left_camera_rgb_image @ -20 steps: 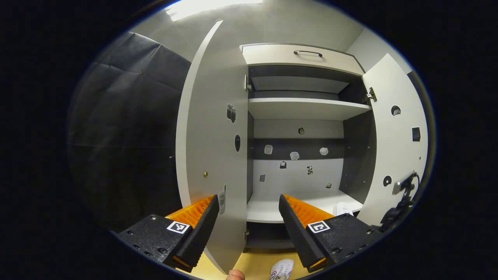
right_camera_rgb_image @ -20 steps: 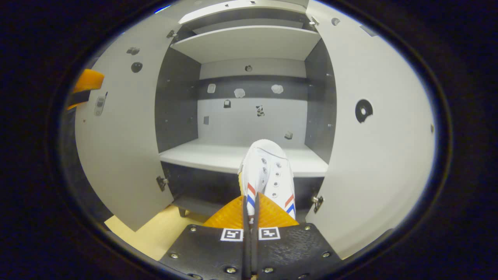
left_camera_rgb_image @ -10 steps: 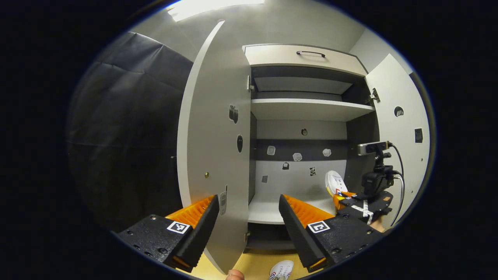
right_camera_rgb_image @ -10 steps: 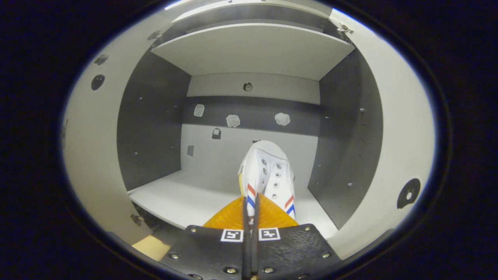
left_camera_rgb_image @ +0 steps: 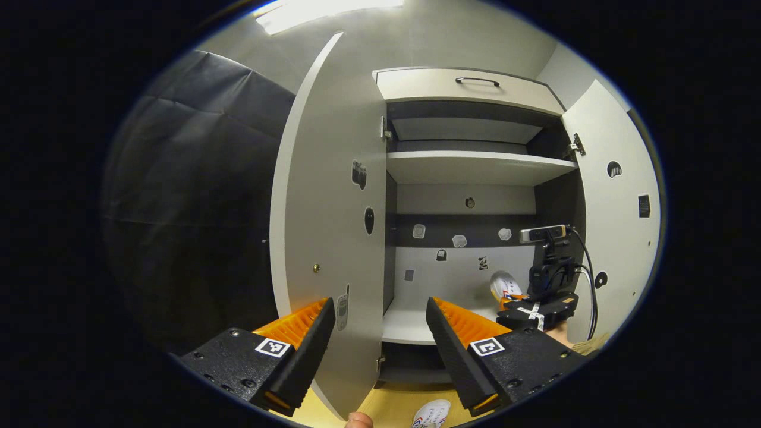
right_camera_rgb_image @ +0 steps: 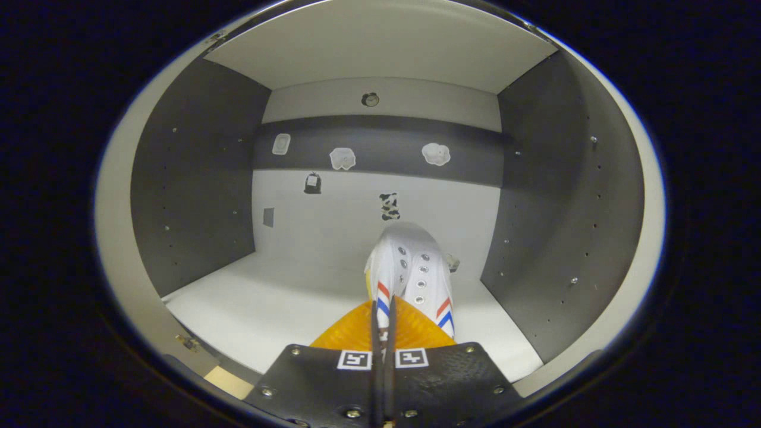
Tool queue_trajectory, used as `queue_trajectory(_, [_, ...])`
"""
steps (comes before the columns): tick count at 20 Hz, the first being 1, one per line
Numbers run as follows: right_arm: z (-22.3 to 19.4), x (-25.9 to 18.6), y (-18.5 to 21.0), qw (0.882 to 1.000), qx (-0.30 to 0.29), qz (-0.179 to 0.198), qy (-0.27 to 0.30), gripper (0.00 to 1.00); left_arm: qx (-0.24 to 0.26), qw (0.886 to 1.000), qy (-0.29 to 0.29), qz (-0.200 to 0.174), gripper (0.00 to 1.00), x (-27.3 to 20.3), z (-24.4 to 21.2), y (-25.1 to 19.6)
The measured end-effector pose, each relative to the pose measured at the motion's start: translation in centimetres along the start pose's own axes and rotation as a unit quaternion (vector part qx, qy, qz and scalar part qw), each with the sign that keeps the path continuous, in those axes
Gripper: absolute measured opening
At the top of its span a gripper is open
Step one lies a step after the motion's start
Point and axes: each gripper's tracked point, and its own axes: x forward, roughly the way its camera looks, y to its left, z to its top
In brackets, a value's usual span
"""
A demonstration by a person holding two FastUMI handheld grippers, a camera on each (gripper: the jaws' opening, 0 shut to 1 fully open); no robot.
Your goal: Grab one shoe with the right hand and put it into the shoe cabinet, grab the other shoe with the left hand and put it into the shoe cabinet; then close the right door with the right hand and the left door with the left hand.
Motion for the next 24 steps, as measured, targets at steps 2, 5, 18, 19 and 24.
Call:
queue_trajectory(2, [-0.6,0.4,0.0,1.0,0.008,0.001,0.01,0.0,0.001,1.0,0.0,-0.001,0.93,0.1,0.0,0.0])
queue_trajectory(5, [-1.2,0.6,-0.2,0.999,0.016,-0.007,0.028,0.0,0.004,1.0,0.001,-0.001,0.94,0.1,-0.1,-0.1])
queue_trajectory(18, [-0.5,0.8,-1.1,0.998,0.049,-0.015,0.036,0.18,-0.007,1.0,0.001,-0.002,0.94,0.3,-0.3,-0.1])
queue_trajectory(19, [-0.5,0.3,-1.2,0.998,0.038,-0.019,0.035,0.21,-0.007,1.0,0.003,-0.002,0.94,0.3,-0.4,-0.2])
queue_trajectory(24, [1.9,-2.6,-1.0,1.0,0.003,-0.009,-0.009,0.2,-0.006,1.0,0.015,-0.009,0.94,0.3,-1.6,-0.5])
